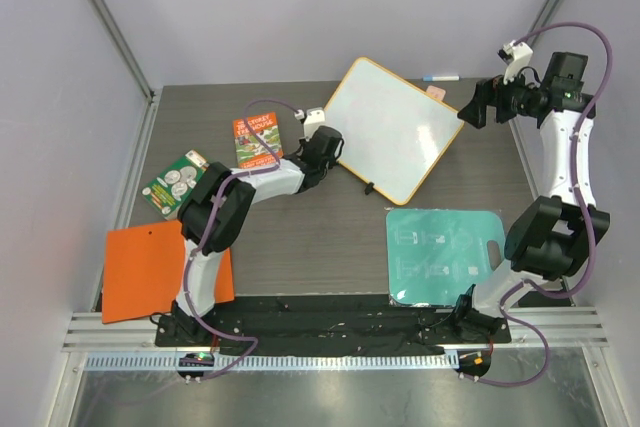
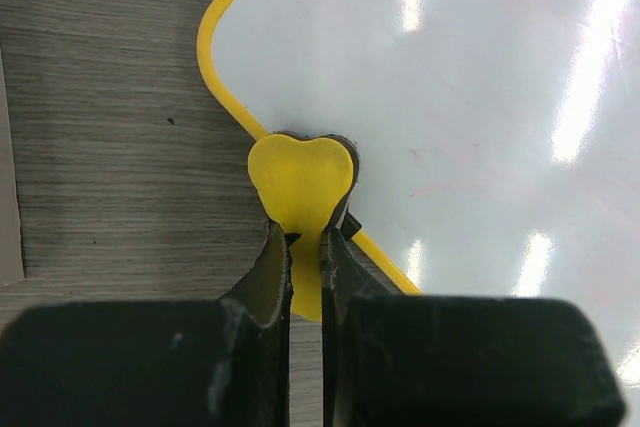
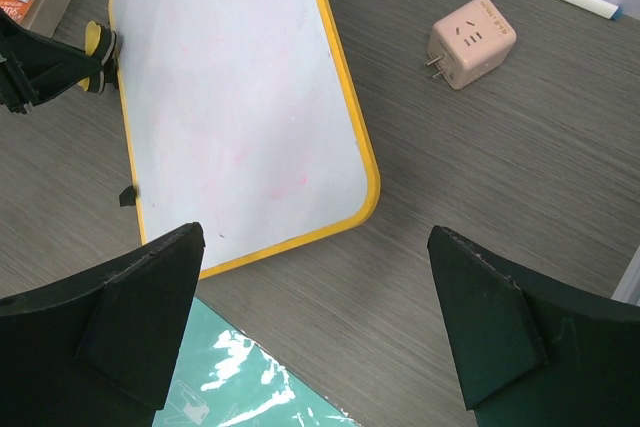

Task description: Erase the whiteboard

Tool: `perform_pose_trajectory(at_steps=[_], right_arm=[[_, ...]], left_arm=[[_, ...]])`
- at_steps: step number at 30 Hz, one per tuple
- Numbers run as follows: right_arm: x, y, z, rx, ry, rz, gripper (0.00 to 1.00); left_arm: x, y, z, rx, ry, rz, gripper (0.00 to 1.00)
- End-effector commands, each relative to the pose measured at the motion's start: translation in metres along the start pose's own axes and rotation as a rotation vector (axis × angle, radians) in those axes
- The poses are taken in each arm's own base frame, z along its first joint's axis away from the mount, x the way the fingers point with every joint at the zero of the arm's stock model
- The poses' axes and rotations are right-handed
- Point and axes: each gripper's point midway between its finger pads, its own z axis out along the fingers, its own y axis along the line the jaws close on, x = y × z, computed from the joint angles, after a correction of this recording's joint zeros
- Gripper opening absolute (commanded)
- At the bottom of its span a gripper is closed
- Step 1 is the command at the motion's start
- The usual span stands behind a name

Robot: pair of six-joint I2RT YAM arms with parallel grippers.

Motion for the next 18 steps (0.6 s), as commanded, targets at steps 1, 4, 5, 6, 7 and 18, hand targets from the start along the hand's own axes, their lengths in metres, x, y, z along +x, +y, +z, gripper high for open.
perform_pose_trajectory(at_steps=[1,4,5,6,7,18], right_arm=[[-0.011,0.009,-0.008,-0.009,-0.026,-0.01,1.0],[-0.01,0.01,-0.008,-0.008,-0.025,-0.011,1.0],[-0.01,0.009,-0.009,-0.007,-0.025,-0.01,1.0],[-0.01,0.009,-0.009,-0.005,-0.026,-0.011,1.0],[-0.011,0.009,-0.009,-0.004,-0.027,-0.011,1.0],[-0.009,0.015,-0.012,-0.009,-0.027,-0.004,1.0]], left_arm=[[0.026,0.003,-0.01,0.017,0.088,0.059,0.0],[0.023,0.004,-0.014,0.017,0.083,0.062,0.0],[0.022,0.003,-0.015,0.019,0.08,0.063,0.0],[0.02,0.004,-0.016,0.019,0.075,0.066,0.0],[0.014,0.002,-0.02,0.025,0.064,0.064,0.0],[-0.02,0.002,-0.043,0.035,-0.008,0.087,0.0]])
